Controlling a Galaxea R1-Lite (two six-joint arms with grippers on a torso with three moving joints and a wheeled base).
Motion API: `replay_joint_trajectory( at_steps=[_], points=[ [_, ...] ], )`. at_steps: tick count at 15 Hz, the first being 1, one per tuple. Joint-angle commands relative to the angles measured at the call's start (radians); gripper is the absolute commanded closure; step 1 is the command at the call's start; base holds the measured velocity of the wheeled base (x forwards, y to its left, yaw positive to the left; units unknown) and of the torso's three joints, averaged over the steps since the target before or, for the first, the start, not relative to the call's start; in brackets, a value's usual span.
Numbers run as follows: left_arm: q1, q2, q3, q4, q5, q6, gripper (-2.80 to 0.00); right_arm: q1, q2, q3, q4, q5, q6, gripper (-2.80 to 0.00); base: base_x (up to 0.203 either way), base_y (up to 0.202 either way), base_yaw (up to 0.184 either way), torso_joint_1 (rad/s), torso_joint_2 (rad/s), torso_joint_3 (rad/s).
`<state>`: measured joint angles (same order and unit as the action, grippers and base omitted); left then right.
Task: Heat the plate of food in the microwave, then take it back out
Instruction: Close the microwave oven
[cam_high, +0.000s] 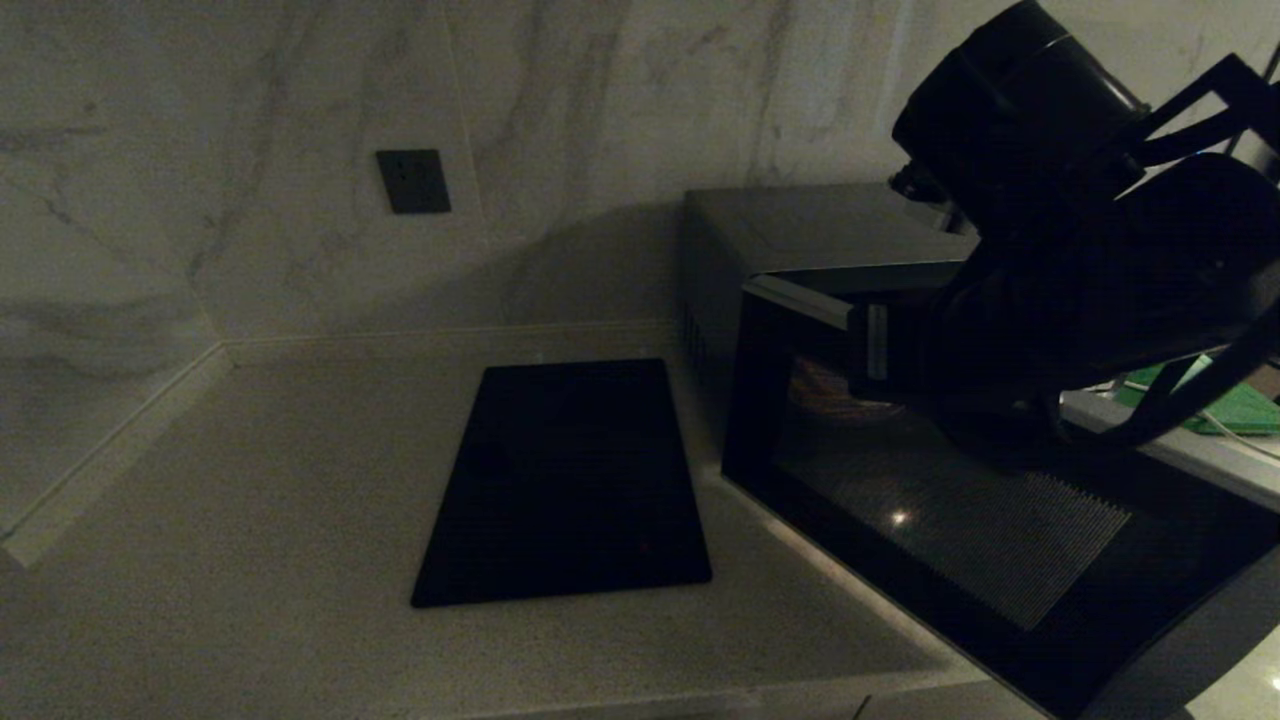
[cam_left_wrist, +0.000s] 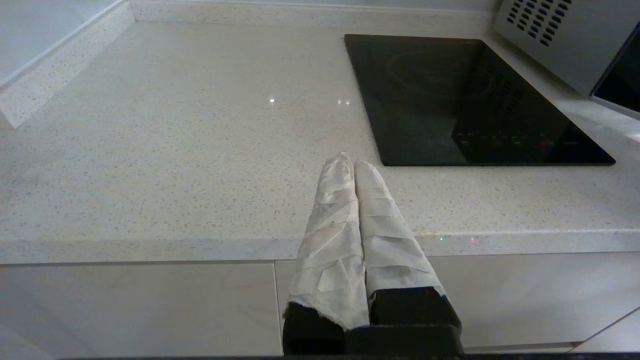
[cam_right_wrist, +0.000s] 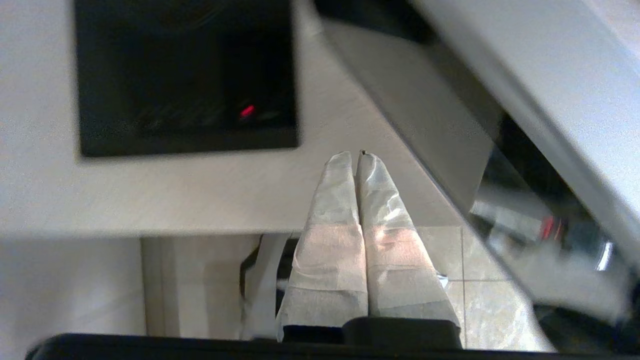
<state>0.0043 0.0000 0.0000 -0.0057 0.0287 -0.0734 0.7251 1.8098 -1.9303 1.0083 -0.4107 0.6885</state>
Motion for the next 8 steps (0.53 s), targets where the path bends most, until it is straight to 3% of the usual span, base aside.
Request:
replay_joint_trajectory(
  at_steps=[1, 8],
  points=[
    [0.0, 0.002, 0.0, 0.0, 0.0, 0.0, 0.0, -0.06, 0.001, 0.013, 0.006, -0.025, 0.011, 0.0, 0.0, 0.0, 0.0, 0.0, 0.0, 0.0],
    [0.0, 0.002, 0.0, 0.0, 0.0, 0.0, 0.0, -0.245, 0.006, 0.031, 0.003, -0.035, 0.042, 0.0, 0.0, 0.0, 0.0, 0.0, 0.0, 0.0]
  ],
)
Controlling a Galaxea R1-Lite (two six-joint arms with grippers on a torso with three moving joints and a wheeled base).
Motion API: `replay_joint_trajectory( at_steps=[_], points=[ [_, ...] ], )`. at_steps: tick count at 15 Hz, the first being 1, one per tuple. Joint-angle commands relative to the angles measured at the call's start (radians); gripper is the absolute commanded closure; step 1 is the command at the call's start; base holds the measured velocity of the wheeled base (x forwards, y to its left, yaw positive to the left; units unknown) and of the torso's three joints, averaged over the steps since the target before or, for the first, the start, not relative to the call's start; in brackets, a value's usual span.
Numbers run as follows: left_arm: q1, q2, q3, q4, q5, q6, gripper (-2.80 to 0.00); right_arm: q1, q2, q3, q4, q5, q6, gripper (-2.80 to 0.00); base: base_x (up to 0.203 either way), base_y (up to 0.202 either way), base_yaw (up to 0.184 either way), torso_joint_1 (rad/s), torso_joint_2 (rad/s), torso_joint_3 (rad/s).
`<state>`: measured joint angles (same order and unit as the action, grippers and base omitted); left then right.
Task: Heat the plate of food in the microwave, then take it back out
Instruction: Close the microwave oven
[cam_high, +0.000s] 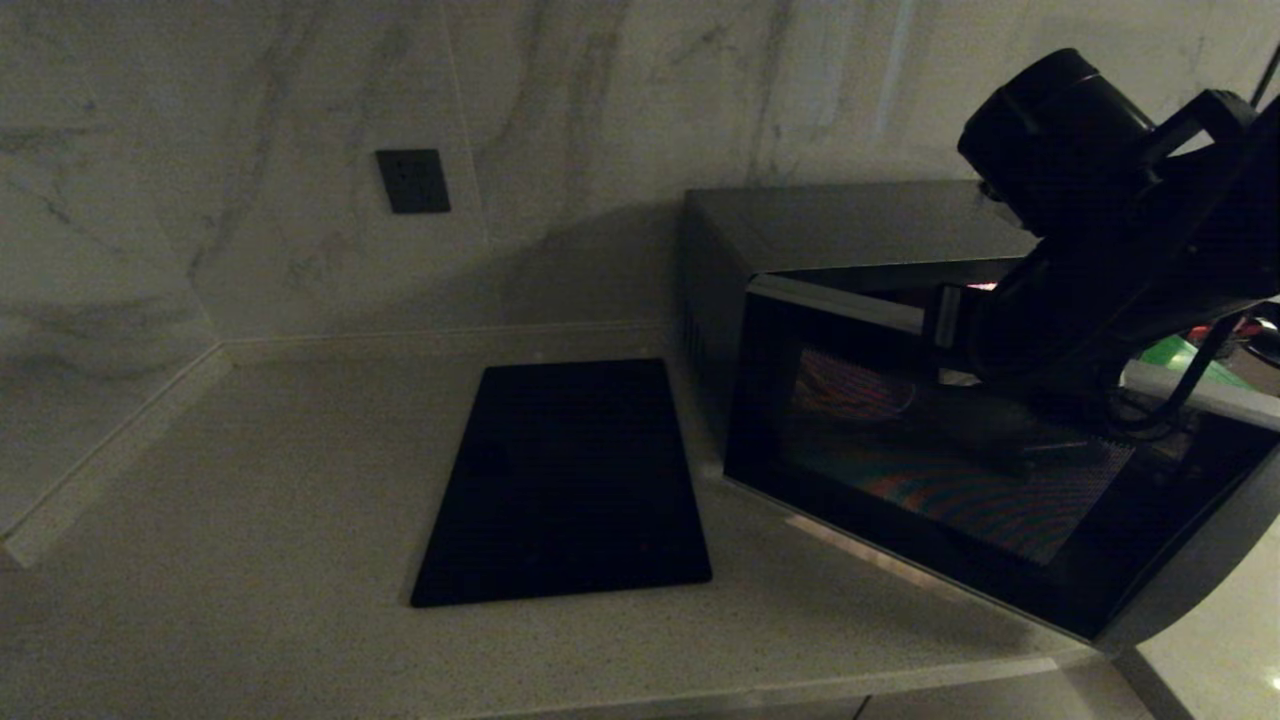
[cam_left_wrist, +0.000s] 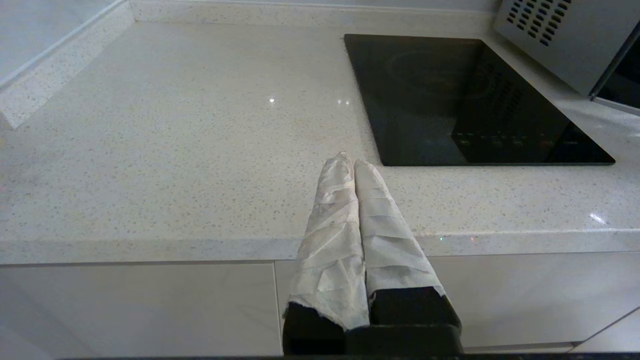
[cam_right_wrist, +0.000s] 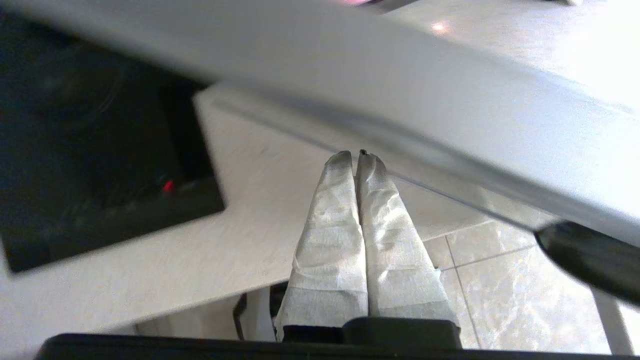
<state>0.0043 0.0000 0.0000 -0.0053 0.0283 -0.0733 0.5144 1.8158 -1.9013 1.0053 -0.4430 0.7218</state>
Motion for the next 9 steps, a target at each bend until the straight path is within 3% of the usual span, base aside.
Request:
replay_joint_trajectory(
  at_steps=[1, 9],
  points=[
    [0.0, 0.002, 0.0, -0.001, 0.001, 0.0, 0.0, -0.059, -0.003, 0.003, 0.006, -0.003, 0.015, 0.0, 0.0, 0.0, 0.0, 0.0, 0.0, 0.0],
    [0.0, 0.002, 0.0, -0.001, 0.001, 0.0, 0.0, -0.279, -0.049, 0.018, 0.001, -0.001, 0.025, 0.0, 0.0, 0.0, 0.0, 0.0, 0.0, 0.0]
  ],
)
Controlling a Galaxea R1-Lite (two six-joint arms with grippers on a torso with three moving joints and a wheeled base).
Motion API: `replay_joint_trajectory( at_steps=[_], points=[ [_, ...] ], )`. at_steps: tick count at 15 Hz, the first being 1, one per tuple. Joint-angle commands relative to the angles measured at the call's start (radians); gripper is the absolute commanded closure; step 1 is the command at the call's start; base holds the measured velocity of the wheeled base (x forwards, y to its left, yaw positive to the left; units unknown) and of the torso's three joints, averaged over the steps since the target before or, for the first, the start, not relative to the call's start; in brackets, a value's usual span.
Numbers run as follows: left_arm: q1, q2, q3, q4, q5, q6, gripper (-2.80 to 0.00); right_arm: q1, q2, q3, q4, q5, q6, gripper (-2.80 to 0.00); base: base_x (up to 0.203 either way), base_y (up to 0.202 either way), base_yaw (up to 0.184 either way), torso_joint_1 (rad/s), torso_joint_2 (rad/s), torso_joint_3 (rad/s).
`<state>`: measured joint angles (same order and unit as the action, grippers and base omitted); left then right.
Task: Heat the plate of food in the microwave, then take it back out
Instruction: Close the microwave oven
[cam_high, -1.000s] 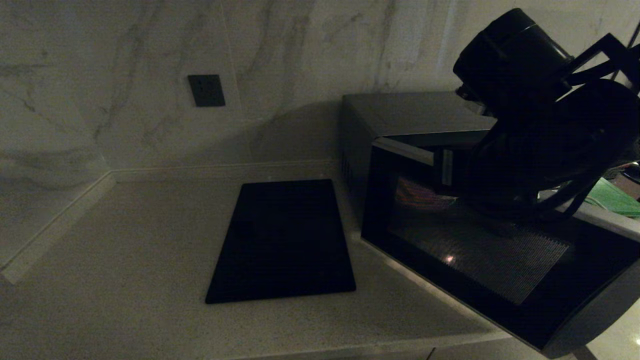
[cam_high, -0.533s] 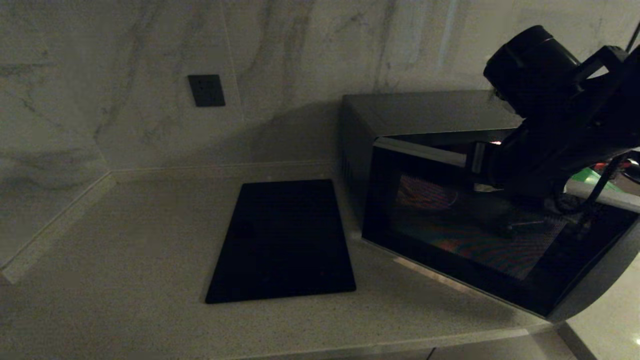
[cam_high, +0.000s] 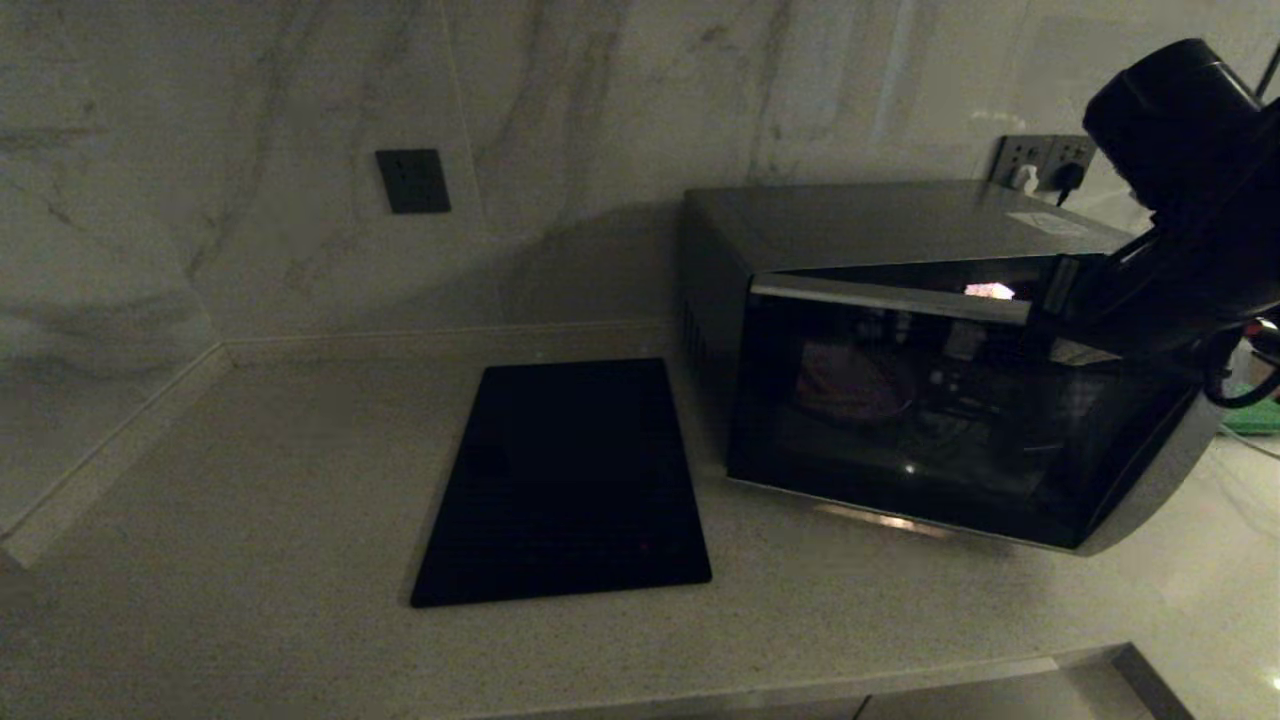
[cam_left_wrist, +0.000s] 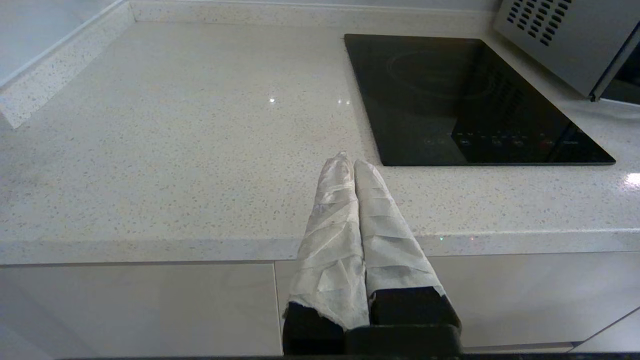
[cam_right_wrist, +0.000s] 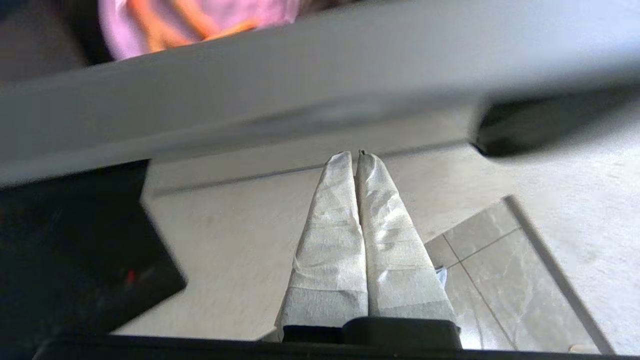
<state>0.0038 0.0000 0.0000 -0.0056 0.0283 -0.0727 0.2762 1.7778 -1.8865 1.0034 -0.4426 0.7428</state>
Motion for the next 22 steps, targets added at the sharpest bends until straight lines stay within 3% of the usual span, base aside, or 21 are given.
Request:
replay_joint_trajectory(
  at_steps=[1, 6, 10, 22],
  points=[
    [0.001, 0.002, 0.0, -0.001, 0.001, -0.001, 0.0, -0.066, -0.012, 0.005, -0.004, 0.001, 0.004, 0.0, 0.0, 0.0, 0.0, 0.0, 0.0, 0.0],
    [0.001, 0.002, 0.0, -0.001, 0.001, -0.001, 0.0, -0.138, 0.007, 0.003, -0.104, 0.038, 0.003, 0.0, 0.0, 0.0, 0.0, 0.0, 0.0, 0.0],
    [0.001, 0.002, 0.0, -0.001, 0.001, -0.001, 0.0, -0.151, 0.045, 0.004, -0.185, 0.079, 0.003, 0.0, 0.0, 0.0, 0.0, 0.0, 0.0, 0.0],
    [0.001, 0.002, 0.0, -0.001, 0.001, -0.001, 0.0, -0.169, 0.109, -0.01, -0.342, 0.084, 0.007, 0.0, 0.0, 0.0, 0.0, 0.0, 0.0, 0.0]
  ],
)
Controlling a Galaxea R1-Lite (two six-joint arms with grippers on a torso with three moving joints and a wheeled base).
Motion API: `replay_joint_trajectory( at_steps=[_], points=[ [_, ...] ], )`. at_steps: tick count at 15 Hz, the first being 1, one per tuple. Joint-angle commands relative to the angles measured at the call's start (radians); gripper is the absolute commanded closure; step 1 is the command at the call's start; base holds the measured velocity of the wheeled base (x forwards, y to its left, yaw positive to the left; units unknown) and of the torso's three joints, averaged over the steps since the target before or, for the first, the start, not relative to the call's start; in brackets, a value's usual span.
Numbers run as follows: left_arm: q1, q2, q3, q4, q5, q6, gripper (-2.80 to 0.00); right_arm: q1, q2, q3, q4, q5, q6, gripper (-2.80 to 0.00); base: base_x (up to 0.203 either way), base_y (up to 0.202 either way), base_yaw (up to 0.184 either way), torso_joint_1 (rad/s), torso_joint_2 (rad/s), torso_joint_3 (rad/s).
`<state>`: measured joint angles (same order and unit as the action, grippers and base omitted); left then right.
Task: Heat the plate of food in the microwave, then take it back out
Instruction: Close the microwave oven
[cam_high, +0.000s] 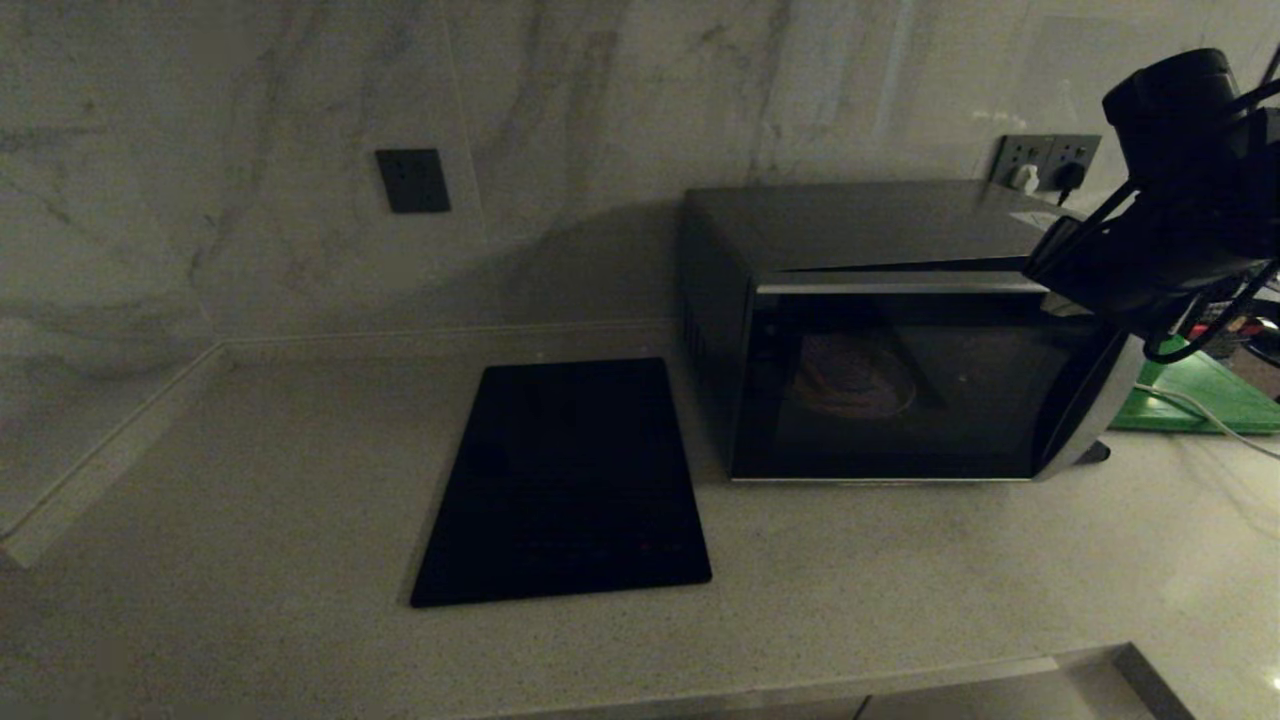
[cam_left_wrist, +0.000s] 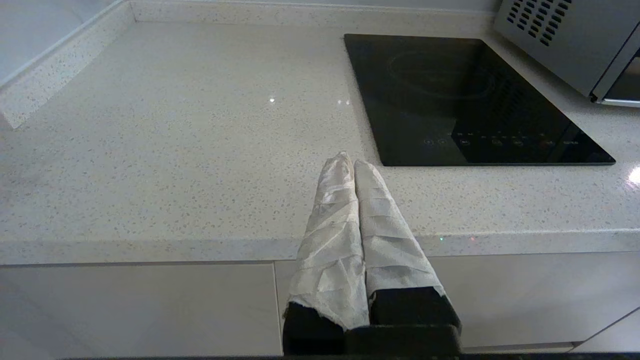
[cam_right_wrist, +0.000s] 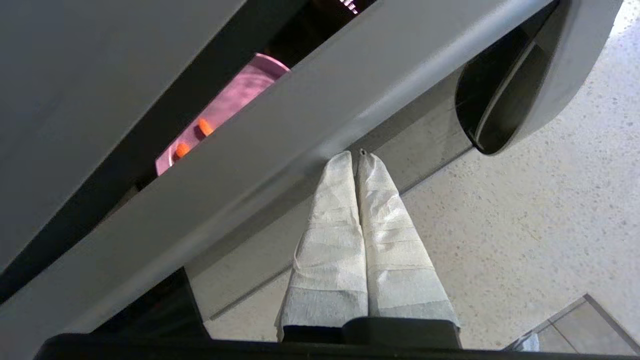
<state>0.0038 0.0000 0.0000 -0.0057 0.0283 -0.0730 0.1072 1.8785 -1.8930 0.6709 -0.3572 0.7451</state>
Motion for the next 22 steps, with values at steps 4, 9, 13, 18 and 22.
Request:
replay_joint_trajectory(
  at_steps=[4, 9, 13, 18, 22],
  points=[
    [0.001, 0.002, 0.0, 0.0, 0.001, -0.001, 0.0, 0.002, 0.025, -0.001, -0.052, 0.013, 0.019, 0.0, 0.0, 0.0, 0.0, 0.0, 0.0, 0.0],
    [0.001, 0.002, 0.0, 0.0, 0.001, -0.001, 0.0, 0.002, 0.045, 0.007, -0.053, 0.042, 0.068, 0.0, 0.0, 0.0, 0.0, 0.0, 0.0, 0.0],
    [0.001, 0.002, 0.0, 0.0, 0.001, -0.001, 0.0, 0.002, 0.041, 0.005, -0.053, 0.076, 0.092, 0.0, 0.0, 0.0, 0.0, 0.0, 0.0, 0.0],
    [0.001, 0.002, 0.0, 0.0, 0.001, -0.001, 0.0, 0.002, 0.031, 0.003, -0.054, 0.078, 0.111, 0.0, 0.0, 0.0, 0.0, 0.0, 0.0, 0.0],
    [0.001, 0.002, 0.0, 0.0, 0.001, -0.001, 0.0, 0.0, 0.031, 0.046, -0.151, 0.079, 0.112, 0.0, 0.0, 0.0, 0.0, 0.0, 0.0, 0.0]
  ],
)
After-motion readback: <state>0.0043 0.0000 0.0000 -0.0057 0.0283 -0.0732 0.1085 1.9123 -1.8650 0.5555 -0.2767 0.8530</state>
